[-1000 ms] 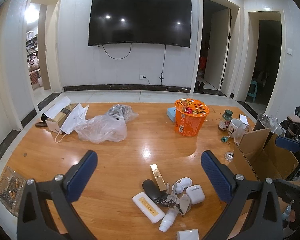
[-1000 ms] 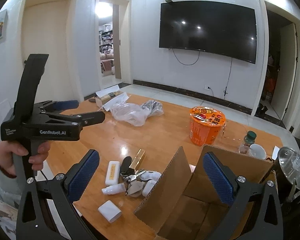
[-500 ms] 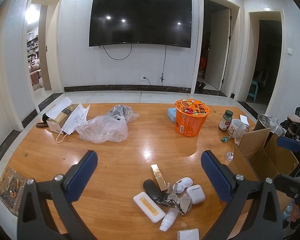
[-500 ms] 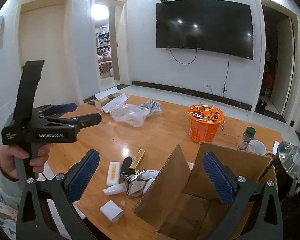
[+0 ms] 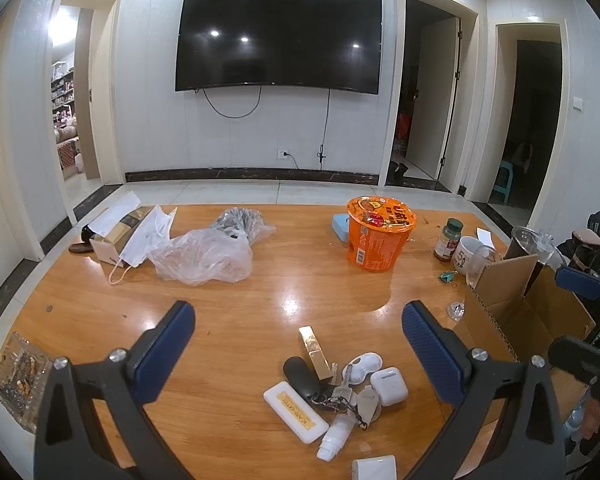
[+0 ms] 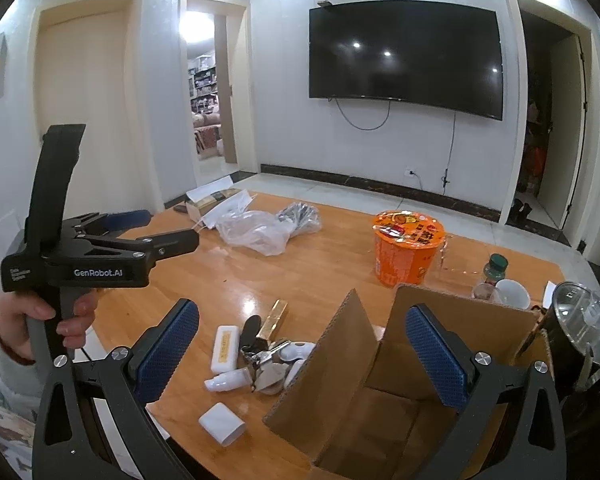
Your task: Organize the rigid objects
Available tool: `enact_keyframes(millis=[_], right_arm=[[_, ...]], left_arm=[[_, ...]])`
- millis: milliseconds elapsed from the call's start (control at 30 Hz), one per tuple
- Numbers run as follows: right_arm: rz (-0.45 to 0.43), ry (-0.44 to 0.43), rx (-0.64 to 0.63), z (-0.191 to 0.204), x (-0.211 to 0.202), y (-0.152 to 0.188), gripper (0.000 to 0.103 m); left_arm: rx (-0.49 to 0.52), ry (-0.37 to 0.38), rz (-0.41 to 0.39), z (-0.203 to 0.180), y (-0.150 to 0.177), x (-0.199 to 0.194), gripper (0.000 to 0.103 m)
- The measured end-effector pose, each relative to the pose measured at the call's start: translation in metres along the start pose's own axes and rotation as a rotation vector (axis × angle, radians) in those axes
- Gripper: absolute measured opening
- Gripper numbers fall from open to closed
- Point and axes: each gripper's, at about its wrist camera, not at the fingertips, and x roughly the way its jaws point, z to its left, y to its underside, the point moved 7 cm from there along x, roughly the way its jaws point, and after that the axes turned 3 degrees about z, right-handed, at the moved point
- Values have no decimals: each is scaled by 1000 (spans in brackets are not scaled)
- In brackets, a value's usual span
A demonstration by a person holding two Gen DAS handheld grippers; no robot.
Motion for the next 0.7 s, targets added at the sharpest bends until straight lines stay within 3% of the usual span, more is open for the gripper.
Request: enact_keyframes(millis=[500,600,700], right_arm=[[-16,22,-6,-1,-3,-2,102],[-34,27,-15,5,-6,-5,82],[-60,-8,-48,22,-9,-10,53]], left_arm=[[-9,2,-5,4,2,4,102],[-5,19,-9,9,5,6,102],[-13,65,-19,21,8,5,102]])
